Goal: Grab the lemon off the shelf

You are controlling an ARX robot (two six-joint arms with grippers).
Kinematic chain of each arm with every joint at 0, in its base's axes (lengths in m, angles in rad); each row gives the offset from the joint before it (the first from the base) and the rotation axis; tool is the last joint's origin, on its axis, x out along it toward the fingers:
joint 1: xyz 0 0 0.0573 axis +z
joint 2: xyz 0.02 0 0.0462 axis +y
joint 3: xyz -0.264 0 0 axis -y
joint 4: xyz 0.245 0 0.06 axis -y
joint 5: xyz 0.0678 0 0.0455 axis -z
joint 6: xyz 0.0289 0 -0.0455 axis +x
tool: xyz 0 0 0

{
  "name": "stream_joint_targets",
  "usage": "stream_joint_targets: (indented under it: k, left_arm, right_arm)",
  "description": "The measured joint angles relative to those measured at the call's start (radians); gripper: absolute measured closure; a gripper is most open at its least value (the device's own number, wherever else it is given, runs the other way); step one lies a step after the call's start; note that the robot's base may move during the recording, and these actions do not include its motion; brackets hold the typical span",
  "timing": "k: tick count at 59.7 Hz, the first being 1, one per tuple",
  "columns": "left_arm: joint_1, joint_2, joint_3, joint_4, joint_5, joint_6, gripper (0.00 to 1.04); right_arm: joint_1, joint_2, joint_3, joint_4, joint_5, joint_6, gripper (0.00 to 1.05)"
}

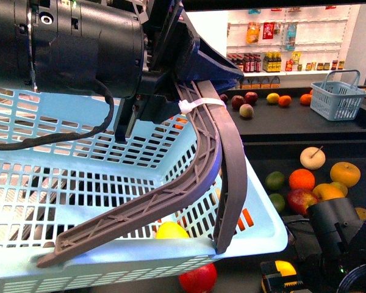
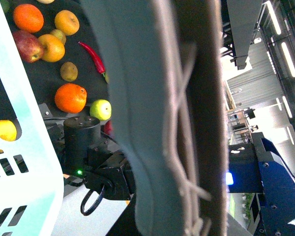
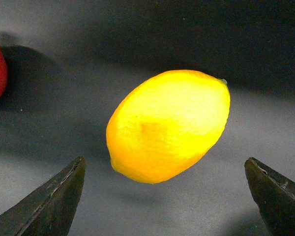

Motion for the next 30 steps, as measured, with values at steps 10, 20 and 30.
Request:
stream_joint_targets:
  k: [10, 20, 30]
  left_arm:
    - [0.0, 0.0, 0.0, 0.0, 0.0, 0.0, 0.98]
    - [0.0, 0.0, 0.0, 0.0, -0.001, 0.0, 0.98]
    - [0.0, 0.0, 0.0, 0.0, 0.0, 0.0, 0.98]
  right_arm:
    - [0.01, 0.023, 0.013, 0.0, 0.009, -0.014, 0.07]
    - [0.019, 0.057, 0.057, -0.012, 0.027, -0.015, 0.07]
    - [0.017, 0.116, 0.105, -0.012, 0.068, -0.029, 0.07]
